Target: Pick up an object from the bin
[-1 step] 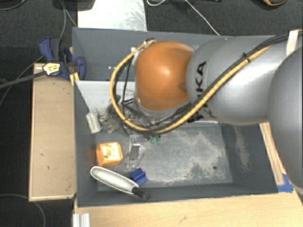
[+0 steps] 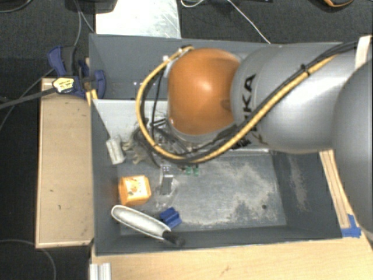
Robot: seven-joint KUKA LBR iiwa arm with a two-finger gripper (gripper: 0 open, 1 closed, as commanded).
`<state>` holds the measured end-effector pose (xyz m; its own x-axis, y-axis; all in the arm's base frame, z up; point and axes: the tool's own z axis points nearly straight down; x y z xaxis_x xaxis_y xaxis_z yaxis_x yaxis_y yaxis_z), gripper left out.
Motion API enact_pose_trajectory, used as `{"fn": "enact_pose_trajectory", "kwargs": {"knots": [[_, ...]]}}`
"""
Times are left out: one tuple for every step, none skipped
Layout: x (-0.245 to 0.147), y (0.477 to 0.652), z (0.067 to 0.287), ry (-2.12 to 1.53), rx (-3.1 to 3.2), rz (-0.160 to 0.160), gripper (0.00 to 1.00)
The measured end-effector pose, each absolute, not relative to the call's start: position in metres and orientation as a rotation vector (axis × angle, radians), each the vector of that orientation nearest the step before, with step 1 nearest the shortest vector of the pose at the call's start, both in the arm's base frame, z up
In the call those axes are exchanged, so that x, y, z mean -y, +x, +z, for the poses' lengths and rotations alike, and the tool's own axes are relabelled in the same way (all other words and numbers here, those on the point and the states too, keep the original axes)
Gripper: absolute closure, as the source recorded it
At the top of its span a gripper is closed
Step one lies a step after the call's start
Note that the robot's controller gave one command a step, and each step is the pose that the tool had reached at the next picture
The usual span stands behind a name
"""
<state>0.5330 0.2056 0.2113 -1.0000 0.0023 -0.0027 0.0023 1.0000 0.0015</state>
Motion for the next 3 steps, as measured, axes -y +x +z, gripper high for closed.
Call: {"fn": "enact_pose_trajectory", "kwargs": {"knots": [[-0.23,0.511,0.116,0.1,-3.139,0.004,0.0],[-0.208,0.536,0.116,0.236,-3.126,0.004,0.0],[-0.216,0.547,0.075,-0.116,-3.137,0.004,0.0]]}}
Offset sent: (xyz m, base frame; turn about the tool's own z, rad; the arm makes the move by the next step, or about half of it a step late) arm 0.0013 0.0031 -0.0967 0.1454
